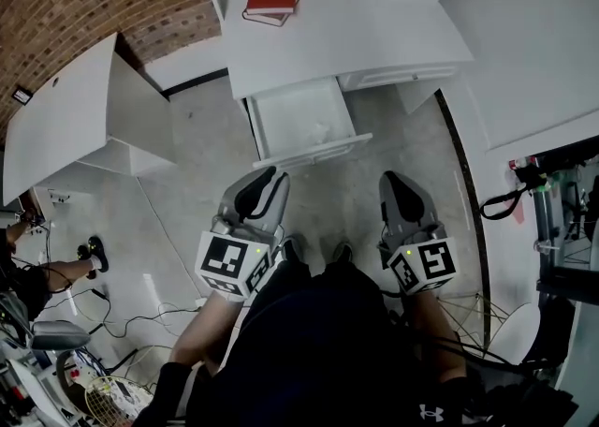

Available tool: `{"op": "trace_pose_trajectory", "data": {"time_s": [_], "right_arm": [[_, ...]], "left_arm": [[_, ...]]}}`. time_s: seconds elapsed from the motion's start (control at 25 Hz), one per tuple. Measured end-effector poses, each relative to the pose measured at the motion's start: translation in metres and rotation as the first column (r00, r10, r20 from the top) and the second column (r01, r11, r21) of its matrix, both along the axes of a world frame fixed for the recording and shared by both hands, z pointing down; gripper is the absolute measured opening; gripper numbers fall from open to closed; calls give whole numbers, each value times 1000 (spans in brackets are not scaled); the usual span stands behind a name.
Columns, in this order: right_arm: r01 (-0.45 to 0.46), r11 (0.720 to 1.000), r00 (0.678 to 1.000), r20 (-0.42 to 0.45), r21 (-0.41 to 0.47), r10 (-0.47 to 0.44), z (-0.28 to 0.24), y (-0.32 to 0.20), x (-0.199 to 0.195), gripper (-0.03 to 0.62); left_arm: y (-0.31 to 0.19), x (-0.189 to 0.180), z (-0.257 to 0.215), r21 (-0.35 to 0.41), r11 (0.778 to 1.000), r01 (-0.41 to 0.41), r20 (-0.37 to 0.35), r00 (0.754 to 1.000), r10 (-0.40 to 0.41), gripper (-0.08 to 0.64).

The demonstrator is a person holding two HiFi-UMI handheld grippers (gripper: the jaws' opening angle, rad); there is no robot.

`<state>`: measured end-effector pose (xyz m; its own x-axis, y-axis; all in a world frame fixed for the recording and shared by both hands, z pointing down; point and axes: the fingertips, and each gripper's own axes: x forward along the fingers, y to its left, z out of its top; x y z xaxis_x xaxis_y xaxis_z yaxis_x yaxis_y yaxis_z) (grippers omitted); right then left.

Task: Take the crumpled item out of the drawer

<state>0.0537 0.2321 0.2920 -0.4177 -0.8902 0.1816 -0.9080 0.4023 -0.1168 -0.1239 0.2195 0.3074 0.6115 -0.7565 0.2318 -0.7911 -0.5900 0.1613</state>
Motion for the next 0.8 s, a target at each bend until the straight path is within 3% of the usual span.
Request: {"op": "trace_pose_trajectory", "data": {"time_s": [0.4,0.8], "right_arm": [[-82,995,997,7,-53,83,15,-7,-15,3],[-47,995,998,46,-85,51,33,-53,-8,3]], "left_arm": [[-17,-17,22,-63,996,-60,-28,998,58,84],[-56,-2,33,-85,995,-51,-2,999,51,84]]}}
